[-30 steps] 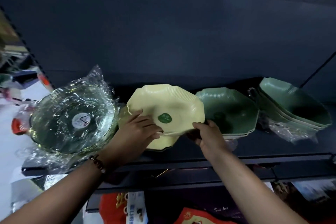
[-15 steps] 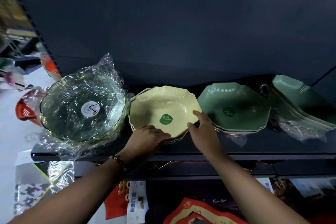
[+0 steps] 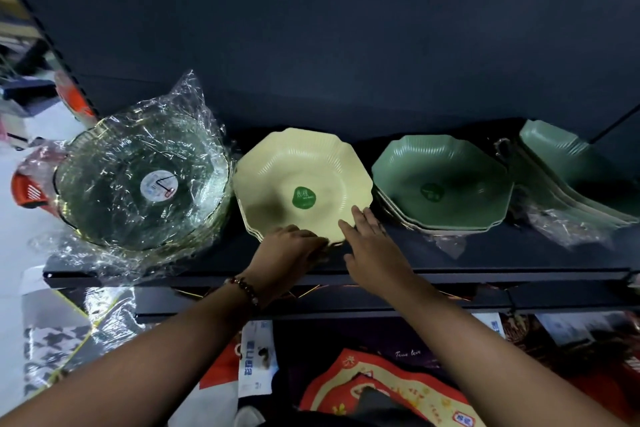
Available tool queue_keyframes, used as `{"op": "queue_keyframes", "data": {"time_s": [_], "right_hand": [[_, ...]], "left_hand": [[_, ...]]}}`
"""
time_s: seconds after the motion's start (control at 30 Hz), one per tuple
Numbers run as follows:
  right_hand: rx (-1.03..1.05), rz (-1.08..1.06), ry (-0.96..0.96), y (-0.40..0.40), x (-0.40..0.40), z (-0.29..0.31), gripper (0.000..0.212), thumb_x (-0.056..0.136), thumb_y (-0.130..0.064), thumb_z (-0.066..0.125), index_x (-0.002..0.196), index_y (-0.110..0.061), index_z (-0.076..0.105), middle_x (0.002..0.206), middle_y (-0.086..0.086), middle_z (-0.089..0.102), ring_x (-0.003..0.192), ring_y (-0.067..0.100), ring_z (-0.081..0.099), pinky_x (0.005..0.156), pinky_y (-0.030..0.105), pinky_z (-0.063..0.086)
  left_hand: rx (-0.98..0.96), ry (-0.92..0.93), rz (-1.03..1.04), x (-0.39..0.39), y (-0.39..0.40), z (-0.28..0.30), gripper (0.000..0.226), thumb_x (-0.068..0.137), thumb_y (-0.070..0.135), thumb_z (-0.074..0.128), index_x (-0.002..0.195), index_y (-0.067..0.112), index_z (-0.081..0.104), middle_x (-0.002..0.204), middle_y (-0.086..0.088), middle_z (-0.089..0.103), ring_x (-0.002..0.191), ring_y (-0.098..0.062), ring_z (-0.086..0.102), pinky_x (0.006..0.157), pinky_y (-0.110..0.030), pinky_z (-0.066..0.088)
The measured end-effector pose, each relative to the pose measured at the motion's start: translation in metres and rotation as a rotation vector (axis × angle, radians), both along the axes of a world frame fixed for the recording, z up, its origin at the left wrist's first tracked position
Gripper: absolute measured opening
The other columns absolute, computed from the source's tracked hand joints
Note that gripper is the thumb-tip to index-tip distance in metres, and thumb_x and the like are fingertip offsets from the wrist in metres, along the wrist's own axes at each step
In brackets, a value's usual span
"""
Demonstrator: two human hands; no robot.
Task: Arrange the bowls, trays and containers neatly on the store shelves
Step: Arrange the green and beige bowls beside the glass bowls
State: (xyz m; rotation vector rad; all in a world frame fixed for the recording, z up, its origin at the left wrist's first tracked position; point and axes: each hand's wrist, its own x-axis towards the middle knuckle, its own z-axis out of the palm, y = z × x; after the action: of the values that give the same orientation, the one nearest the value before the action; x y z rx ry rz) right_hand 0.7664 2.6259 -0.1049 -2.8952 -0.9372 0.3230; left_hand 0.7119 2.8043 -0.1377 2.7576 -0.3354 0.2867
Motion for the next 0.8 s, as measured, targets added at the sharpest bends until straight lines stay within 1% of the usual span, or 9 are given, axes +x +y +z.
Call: {"op": "queue_keyframes", "data": {"time_s": [0.07,0.17,0.3,0.4,0.53,0.63,0.7,0.8], "right_hand": [[-0.005,0.009,-0.032,0.004,0.002,-0.004,0.058,0.094,-0.020,0.046,0.149,-0.019,0.026,0.161,0.008,0.001,0.148,0.026,-0.007,0.118,0.040,0.008],[0.032,0.017,-0.074,0.009,0.001,-0.009,0.046,0.093,-0.018,0.047,0.139,-0.017,0.043,0.159,0.010,0.018,0.148,0.028,-0.001,0.118,0.039,0.005],[0.071,0.009,-0.117,0.011,-0.003,-0.015,0.039,0.092,-0.019,0.049,0.131,-0.016,0.052,0.151,0.011,0.034,0.147,0.030,0.007,0.118,0.037,0.001],[0.085,-0.008,-0.101,0.012,-0.007,-0.014,0.038,0.093,-0.021,0.050,0.131,-0.016,0.053,0.151,0.010,0.035,0.148,0.028,0.007,0.119,0.037,0.002],[0.141,-0.052,-0.067,0.012,-0.010,-0.003,0.039,0.094,-0.024,0.052,0.132,-0.017,0.054,0.152,0.007,0.036,0.147,0.026,0.010,0.118,0.034,0.000],[0.214,-0.114,-0.053,0.002,-0.014,0.012,0.044,0.091,-0.017,0.053,0.134,-0.016,0.051,0.149,0.007,0.039,0.146,0.025,0.014,0.119,0.036,0.007],[0.248,-0.173,-0.065,-0.011,-0.014,0.024,0.048,0.089,-0.014,0.054,0.136,-0.018,0.049,0.149,0.005,0.039,0.146,0.024,0.014,0.117,0.037,0.012],[0.239,-0.251,-0.077,-0.042,-0.010,0.037,0.054,0.091,-0.016,0.052,0.143,-0.018,0.040,0.153,0.004,0.032,0.147,0.022,0.009,0.118,0.033,0.006]], "left_hand": [[-0.014,0.003,0.014,-0.002,0.003,-0.003,0.032,0.087,0.042,0.055,0.106,0.024,0.072,0.096,0.004,0.074,0.078,-0.024,0.065,0.069,-0.033,0.052],[0.003,0.008,0.002,-0.003,0.006,-0.001,0.024,0.088,0.038,0.058,0.102,0.025,0.072,0.093,0.005,0.073,0.079,-0.023,0.063,0.069,-0.031,0.049],[-0.001,0.005,-0.045,-0.007,0.015,-0.002,0.020,0.091,0.034,0.058,0.103,0.024,0.070,0.094,0.006,0.072,0.079,-0.023,0.062,0.070,-0.033,0.050],[-0.006,0.003,-0.069,-0.009,0.016,-0.003,0.021,0.092,0.030,0.057,0.107,0.023,0.069,0.097,0.006,0.072,0.080,-0.023,0.062,0.071,-0.033,0.049],[-0.044,0.016,-0.116,-0.006,0.012,0.004,0.025,0.094,0.027,0.052,0.115,0.022,0.065,0.103,0.002,0.070,0.086,-0.023,0.062,0.073,-0.035,0.050],[-0.060,-0.001,-0.146,0.003,-0.003,0.014,0.031,0.093,0.028,0.051,0.122,0.021,0.058,0.111,0.000,0.067,0.094,-0.024,0.062,0.077,-0.036,0.048],[-0.044,-0.023,-0.184,0.012,-0.021,0.023,0.034,0.090,0.030,0.047,0.120,0.019,0.058,0.112,0.000,0.065,0.098,-0.025,0.060,0.079,-0.036,0.044],[-0.060,-0.053,-0.247,0.027,-0.051,0.036,0.045,0.080,0.030,0.044,0.117,0.013,0.063,0.116,-0.004,0.066,0.107,-0.028,0.060,0.086,-0.039,0.048]]}}
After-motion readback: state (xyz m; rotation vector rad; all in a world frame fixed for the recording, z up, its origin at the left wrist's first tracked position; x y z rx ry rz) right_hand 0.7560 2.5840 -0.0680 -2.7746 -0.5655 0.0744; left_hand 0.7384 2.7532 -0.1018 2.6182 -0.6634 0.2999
